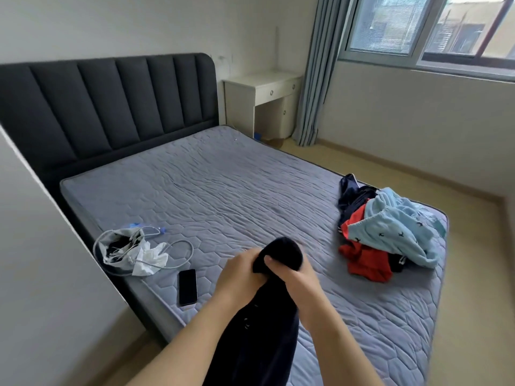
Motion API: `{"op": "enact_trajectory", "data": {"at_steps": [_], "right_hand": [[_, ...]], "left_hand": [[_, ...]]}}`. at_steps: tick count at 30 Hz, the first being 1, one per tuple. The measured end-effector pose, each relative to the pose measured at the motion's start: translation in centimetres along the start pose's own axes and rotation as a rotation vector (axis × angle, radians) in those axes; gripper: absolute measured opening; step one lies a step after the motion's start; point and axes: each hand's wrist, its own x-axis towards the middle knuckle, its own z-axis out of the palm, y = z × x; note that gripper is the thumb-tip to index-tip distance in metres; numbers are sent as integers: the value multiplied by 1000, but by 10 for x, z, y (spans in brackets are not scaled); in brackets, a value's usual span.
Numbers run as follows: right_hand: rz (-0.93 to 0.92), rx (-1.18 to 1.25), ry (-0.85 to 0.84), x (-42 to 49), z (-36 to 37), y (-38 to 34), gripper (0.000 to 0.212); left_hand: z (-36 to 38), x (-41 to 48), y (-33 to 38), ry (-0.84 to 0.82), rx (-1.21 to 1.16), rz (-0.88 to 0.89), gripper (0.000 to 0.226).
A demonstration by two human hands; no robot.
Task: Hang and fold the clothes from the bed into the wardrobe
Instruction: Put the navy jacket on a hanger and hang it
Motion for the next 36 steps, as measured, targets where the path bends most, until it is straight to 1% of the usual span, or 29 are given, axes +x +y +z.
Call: {"op": "enact_trajectory", "data": {"at_steps": [2, 3, 4, 5, 7, 9, 10, 11, 12, 14, 15, 16, 17, 18, 19, 21, 22, 23, 24, 26, 27, 29, 31, 32, 34, 36], "right_hand": [[-48, 66, 88, 2, -2, -1, 9], [-95, 95, 128, 4, -2, -5, 10], [-144, 122, 150, 5, -2, -10, 16], [-188, 146, 159, 6, 0, -16, 20], [-259, 179, 162, 7, 3, -28, 21], [-298, 221, 149, 6, 5, -39, 16], [-306, 244, 147, 6, 5, -44, 14], [-304, 268, 149, 6, 4, -48, 13], [-298, 294, 153, 5, 3, -52, 15], [-294, 340, 149, 4, 2, -58, 19], [-293, 348, 139, 4, 2, -60, 19], [-292, 347, 126, 3, 1, -62, 19], [-294, 347, 115, 3, 0, -64, 20], [-296, 347, 110, 4, -1, -65, 21], [-297, 346, 110, 4, -2, -66, 23], [-295, 348, 120, 7, -4, -66, 25], [-288, 343, 126, 8, -4, -66, 24], [-274, 334, 132, 9, -4, -64, 22], [-256, 330, 139, 10, -4, -63, 18], [-225, 332, 160, 13, -5, -63, 12], [-218, 332, 171, 14, -6, -63, 13], [-218, 327, 182, 17, -7, -62, 19], [-215, 301, 163, 17, -6, -60, 23], [-209, 290, 150, 16, -4, -59, 23], [-193, 273, 125, 14, -1, -55, 24], [-180, 239, 89, 10, 2, -49, 25]], "left_hand": [[-4, 4, 7, 24, -8, 52, 13], [-7, 7, 11, 29, -50, 79, 16], [-10, 9, 15, 42, -111, 106, 17], [-14, 10, 17, 58, -178, 120, 17], [-20, 14, 18, 59, -319, 113, 18], [-23, 17, 9, -17, -483, 62, 20], [-22, 18, 4, -57, -537, 26, 16], [-17, 19, -4, -74, -515, -20, 9], [-9, 20, -12, -70, -406, -75, 8], [11, 21, -29, -53, -85, -218, 17], [20, 19, -38, -44, 25, -304, 20], [28, 18, -46, -31, 76, -387, 23], [32, 17, -51, -28, 79, -477, 26], [32, 17, -56, -7, 7, -574, 27], [30, 18, -58, 34, -158, -682, 26], [21, 24, -58, 118, -659, -880, 20], [16, 28, -59, 149, -888, -934, 21], [12, 31, -60, 192, -1054, -944, 27], [8, 34, -63, 244, -1167, -932, 34], [-3, 39, -64, 344, -1263, -885, 43], [-9, 40, -61, 375, -1256, -860, 41], [-24, 41, -52, 413, -1238, -813, 39], [-41, 36, -45, 447, -1280, -780, 40], [-52, 30, -42, 462, -1339, -760, 39], [-72, 13, -34, 532, -1481, -701, 28], [-85, -11, -27, 688, -1540, -606, 23]]}}
